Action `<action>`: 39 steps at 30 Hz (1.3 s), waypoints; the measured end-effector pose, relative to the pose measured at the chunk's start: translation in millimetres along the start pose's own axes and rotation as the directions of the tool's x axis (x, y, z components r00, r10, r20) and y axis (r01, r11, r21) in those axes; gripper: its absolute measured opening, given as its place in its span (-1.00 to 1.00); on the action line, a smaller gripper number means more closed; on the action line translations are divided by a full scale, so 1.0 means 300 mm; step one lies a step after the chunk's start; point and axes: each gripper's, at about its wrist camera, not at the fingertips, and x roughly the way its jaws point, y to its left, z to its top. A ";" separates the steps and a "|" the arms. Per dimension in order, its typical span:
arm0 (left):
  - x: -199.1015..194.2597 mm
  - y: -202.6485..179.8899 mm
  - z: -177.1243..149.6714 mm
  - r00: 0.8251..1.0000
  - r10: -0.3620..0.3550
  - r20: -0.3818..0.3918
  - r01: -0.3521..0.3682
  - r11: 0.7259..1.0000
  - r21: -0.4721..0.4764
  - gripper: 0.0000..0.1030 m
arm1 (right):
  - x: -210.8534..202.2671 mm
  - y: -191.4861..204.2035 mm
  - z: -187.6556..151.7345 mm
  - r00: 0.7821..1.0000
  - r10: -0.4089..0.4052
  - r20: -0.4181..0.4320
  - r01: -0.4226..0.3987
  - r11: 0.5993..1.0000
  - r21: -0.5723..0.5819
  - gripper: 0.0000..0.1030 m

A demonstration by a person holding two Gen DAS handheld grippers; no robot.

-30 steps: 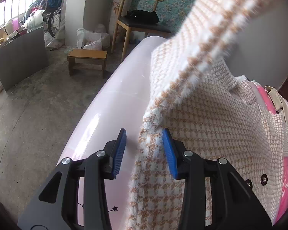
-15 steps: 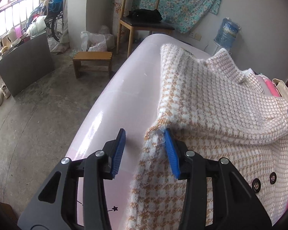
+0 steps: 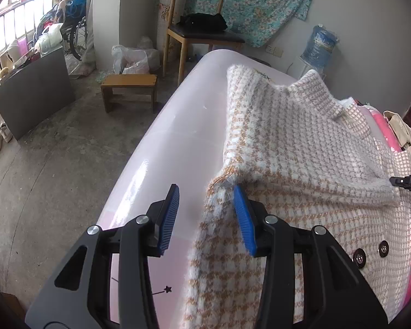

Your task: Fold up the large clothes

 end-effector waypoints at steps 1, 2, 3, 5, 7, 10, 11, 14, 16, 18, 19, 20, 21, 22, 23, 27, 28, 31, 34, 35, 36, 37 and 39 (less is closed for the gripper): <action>-0.030 0.003 0.003 1.000 -0.009 0.008 0.009 1.000 0.004 -0.22 | -0.006 0.013 0.003 1.000 -0.030 0.003 0.030 0.999 -0.026 -0.80; -0.060 0.005 0.008 1.000 -0.022 0.015 0.022 1.000 0.006 -0.22 | -0.013 0.028 0.008 0.998 -0.057 0.007 0.057 0.997 -0.052 -0.73; -0.093 0.008 0.016 0.999 -0.037 0.022 0.037 0.999 0.007 -0.22 | -0.026 0.041 0.008 0.996 -0.086 0.016 0.087 0.993 -0.082 -0.66; -0.155 0.002 0.039 0.996 -0.073 0.043 0.072 0.997 0.024 -0.22 | -0.064 0.066 0.006 0.985 -0.164 0.062 0.171 0.977 -0.131 -0.28; -0.191 -0.024 0.080 0.993 -0.105 0.063 0.101 0.993 0.056 -0.22 | -0.102 0.106 0.003 0.980 -0.163 0.113 0.181 0.968 -0.176 -0.13; -0.166 -0.097 0.158 0.984 -0.162 0.068 0.156 0.983 0.092 -0.22 | -0.094 0.182 0.001 0.992 -0.060 0.111 0.084 0.970 -0.230 -0.03; -0.135 -0.128 0.186 0.979 -0.196 0.057 0.190 0.976 0.103 -0.20 | -0.076 0.199 0.001 0.996 -0.022 0.091 0.043 0.970 -0.238 -0.03; 0.024 -0.211 0.263 0.972 -0.235 -0.007 0.234 0.964 0.127 -0.18 | -0.011 0.214 -0.001 0.997 0.038 0.062 -0.022 0.971 -0.237 -0.03; 0.165 -0.240 0.296 0.969 -0.233 -0.086 0.242 0.964 0.112 -0.18 | 0.058 0.187 0.004 0.999 0.029 0.025 -0.024 0.978 -0.207 -0.02; 0.303 -0.236 0.301 0.971 -0.162 -0.173 0.180 0.979 0.097 -0.18 | 0.066 0.175 0.000 0.998 0.054 0.037 -0.045 0.977 -0.209 -0.01; 0.341 -0.216 0.302 0.967 -0.167 -0.192 0.183 0.981 0.064 -0.25 | 0.066 0.176 -0.002 0.998 0.049 0.030 -0.041 0.975 -0.219 -0.01; 0.329 -0.201 0.308 0.969 -0.187 -0.163 0.196 0.980 0.042 -0.24 | 0.056 0.175 -0.002 0.999 0.038 0.024 -0.032 0.976 -0.216 -0.01; 0.325 -0.200 0.323 0.967 -0.186 -0.173 0.195 0.980 0.031 -0.24 | 0.047 0.172 0.000 0.999 0.035 0.015 -0.031 0.977 -0.209 -0.01; 0.318 -0.200 0.338 0.966 -0.191 -0.172 0.198 0.980 0.020 -0.22 | 0.037 0.169 0.006 0.999 0.044 0.012 -0.041 0.979 -0.201 -0.01; 0.309 -0.206 0.356 0.967 -0.203 -0.155 0.207 0.978 0.014 -0.16 | 0.026 0.168 0.019 0.998 0.057 0.024 -0.051 0.979 -0.196 -0.01; 0.350 -0.236 0.413 0.976 -0.175 -0.128 0.178 0.984 0.011 0.20 | 0.051 0.157 0.094 0.994 0.071 0.078 -0.058 0.985 -0.161 -0.01; 0.394 -0.241 0.419 0.980 -0.132 -0.152 0.137 0.990 0.023 0.21 | 0.086 0.147 0.108 0.996 0.064 0.066 -0.054 0.987 -0.151 -0.01; 0.420 -0.244 0.394 0.989 -0.062 -0.132 0.068 0.997 0.043 0.19 | 0.106 0.134 0.108 0.996 0.052 0.068 -0.041 0.987 -0.153 -0.01; 0.350 -0.279 0.366 0.992 -0.011 -0.123 0.025 0.993 0.113 0.21 | 0.032 0.133 0.070 0.996 0.041 0.077 -0.029 0.989 -0.143 -0.01; 0.313 -0.293 0.353 0.994 -0.012 -0.109 0.027 0.990 0.138 0.23 | 0.000 0.139 0.049 0.995 0.051 0.092 -0.035 0.986 -0.164 -0.01; 0.276 -0.310 0.337 0.995 -0.009 -0.095 0.025 0.985 0.171 0.26 | -0.029 0.141 0.024 0.993 0.056 0.107 -0.035 0.981 -0.190 -0.01; 0.238 -0.332 0.316 0.996 -0.016 -0.083 0.032 0.978 0.206 0.36 | -0.047 0.150 -0.001 0.992 0.054 0.118 -0.028 0.976 -0.216 0.01; 0.184 -0.378 0.265 0.996 -0.038 -0.082 0.058 0.966 0.252 0.49 | -0.041 0.165 -0.051 0.994 0.023 0.111 0.007 0.965 -0.263 0.08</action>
